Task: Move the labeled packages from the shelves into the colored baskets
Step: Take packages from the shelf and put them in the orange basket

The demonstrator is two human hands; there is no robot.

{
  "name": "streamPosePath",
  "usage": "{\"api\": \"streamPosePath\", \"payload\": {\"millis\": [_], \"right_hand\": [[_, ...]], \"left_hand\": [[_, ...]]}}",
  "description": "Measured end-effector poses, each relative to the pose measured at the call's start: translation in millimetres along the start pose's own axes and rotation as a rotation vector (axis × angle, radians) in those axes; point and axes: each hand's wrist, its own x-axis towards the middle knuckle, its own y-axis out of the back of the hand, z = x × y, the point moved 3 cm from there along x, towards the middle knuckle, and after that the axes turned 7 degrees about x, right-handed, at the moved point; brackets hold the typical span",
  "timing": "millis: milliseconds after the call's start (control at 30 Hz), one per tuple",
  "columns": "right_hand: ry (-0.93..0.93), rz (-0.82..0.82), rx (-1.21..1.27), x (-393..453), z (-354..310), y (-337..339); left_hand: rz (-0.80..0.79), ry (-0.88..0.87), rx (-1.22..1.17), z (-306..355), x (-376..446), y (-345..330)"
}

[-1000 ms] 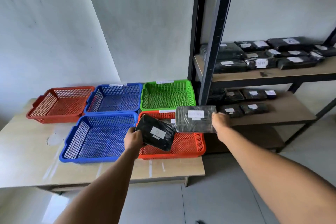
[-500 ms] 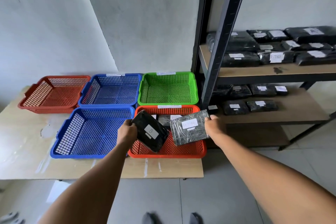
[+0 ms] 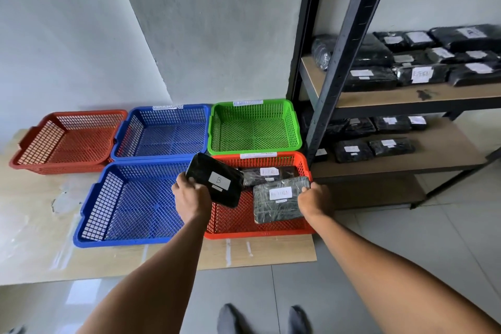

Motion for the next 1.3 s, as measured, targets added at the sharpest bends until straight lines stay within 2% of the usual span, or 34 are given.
{"api": "streamPosePath", "payload": {"millis": [233, 433, 533, 600, 667, 733, 800, 900, 1300], "right_hand": [[0.156, 0.026, -0.159, -21, -24, -26], [0.067, 0.035, -0.191, -19, -19, -36], [0.082, 0.037, -0.202, -15, -14, -36], [0.152, 0.027, -0.266, -16, -14, -38], [0.302, 0.015, -0.373, -21, -17, -38], [0.512, -0.137, -0.438, -27, -20, -44], [0.653, -0.384, -0.494, -30, -22, -55], [0.642, -0.574, -0.613, -27, -24, -67], [0.629, -0.569, -0.833, -10, -39, -57]], "left_hand": [[0.006, 0.024, -0.030, -6, 14, 1], [0.000, -0.007, -0.066, -16, 28, 4], [-0.011, -0.021, -0.086, -17, 33, 5], [-0.021, -0.029, -0.094, -17, 33, 5], [-0.032, -0.033, -0.102, -18, 35, 6], [-0.041, -0.031, -0.100, -17, 36, 7], [-0.051, -0.036, -0.089, -16, 37, 9], [-0.067, -0.069, -0.088, -12, 38, 14], [-0.248, -0.248, -0.036, 2, 55, 20]]}}
